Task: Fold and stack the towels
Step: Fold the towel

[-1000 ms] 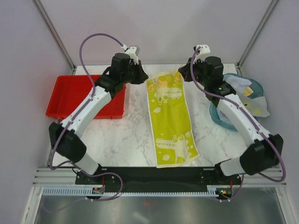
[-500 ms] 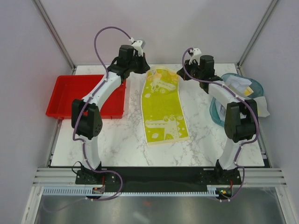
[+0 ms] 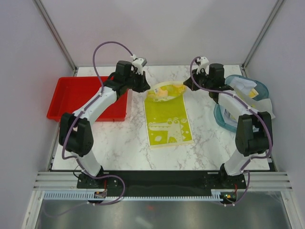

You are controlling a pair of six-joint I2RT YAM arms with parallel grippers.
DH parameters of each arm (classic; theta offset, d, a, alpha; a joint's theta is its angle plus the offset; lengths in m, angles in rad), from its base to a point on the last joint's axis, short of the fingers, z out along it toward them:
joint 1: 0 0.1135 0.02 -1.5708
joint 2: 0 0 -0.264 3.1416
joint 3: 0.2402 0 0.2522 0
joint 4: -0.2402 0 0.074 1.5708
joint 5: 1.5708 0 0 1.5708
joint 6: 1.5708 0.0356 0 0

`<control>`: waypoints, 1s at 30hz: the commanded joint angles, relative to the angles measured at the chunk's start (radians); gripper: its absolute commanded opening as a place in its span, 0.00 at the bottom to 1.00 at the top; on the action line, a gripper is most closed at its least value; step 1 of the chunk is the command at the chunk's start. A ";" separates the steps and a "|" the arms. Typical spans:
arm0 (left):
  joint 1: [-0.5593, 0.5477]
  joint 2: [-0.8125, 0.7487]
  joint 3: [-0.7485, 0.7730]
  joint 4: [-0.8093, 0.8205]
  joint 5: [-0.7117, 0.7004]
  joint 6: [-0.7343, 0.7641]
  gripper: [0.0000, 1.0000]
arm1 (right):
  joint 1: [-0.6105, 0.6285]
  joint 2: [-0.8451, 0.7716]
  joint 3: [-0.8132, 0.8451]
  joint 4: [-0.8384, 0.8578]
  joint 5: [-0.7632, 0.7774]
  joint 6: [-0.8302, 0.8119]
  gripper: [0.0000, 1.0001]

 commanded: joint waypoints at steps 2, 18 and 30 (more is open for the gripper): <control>-0.042 -0.143 -0.096 -0.006 0.079 0.057 0.02 | 0.004 -0.118 -0.127 0.029 -0.051 0.037 0.00; -0.147 -0.304 -0.358 -0.037 -0.044 0.008 0.02 | 0.044 -0.450 -0.541 0.074 0.039 0.226 0.00; -0.249 -0.329 -0.458 -0.052 -0.088 -0.020 0.02 | 0.096 -0.536 -0.707 0.092 0.111 0.272 0.00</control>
